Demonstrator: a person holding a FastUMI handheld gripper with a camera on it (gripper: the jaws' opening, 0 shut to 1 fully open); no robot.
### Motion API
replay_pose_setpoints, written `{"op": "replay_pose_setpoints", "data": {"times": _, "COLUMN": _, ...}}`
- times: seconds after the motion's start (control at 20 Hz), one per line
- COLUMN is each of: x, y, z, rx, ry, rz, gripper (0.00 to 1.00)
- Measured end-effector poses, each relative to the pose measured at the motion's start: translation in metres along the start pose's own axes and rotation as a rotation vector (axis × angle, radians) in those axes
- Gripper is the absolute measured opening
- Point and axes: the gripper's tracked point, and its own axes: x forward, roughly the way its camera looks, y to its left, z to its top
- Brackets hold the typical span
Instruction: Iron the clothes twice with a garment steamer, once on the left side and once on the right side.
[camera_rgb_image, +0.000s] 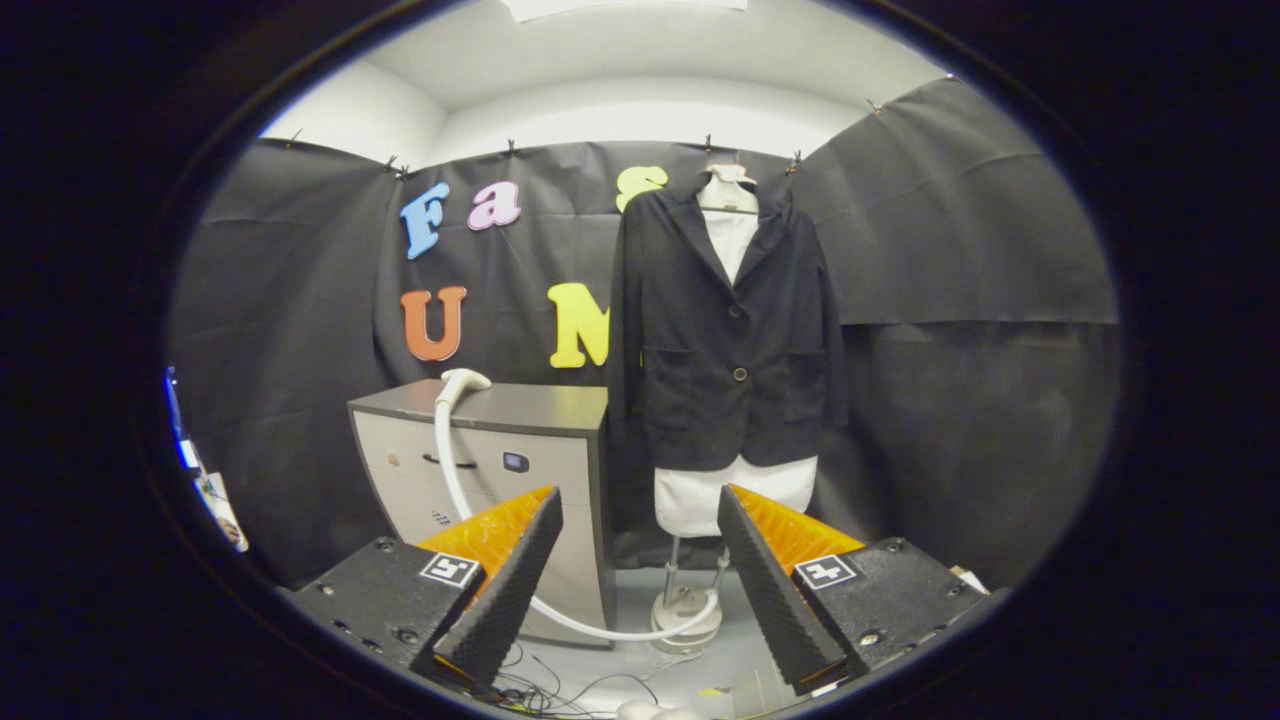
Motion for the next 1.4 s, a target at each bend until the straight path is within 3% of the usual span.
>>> {"op": "replay_pose_setpoints", "data": {"times": 0.45, "x": 0.013, "y": 0.011, "z": 0.005, "rx": 0.008, "ry": 0.006, "rz": -0.010, "gripper": 0.99}}
{"op": "replay_pose_setpoints", "data": {"times": 0.65, "x": 0.037, "y": 0.040, "z": 0.019, "rx": 0.030, "ry": 0.027, "rz": 0.034, "gripper": 0.99}}
{"op": "replay_pose_setpoints", "data": {"times": 1.05, "x": 0.150, "y": 0.151, "z": 0.072, "rx": -0.007, "ry": 0.075, "rz": 0.195, "gripper": 0.99}}
{"op": "replay_pose_setpoints", "data": {"times": 1.4, "x": 0.271, "y": 0.274, "z": 0.090, "rx": -0.049, "ry": 0.162, "rz": 0.357, "gripper": 1.00}}
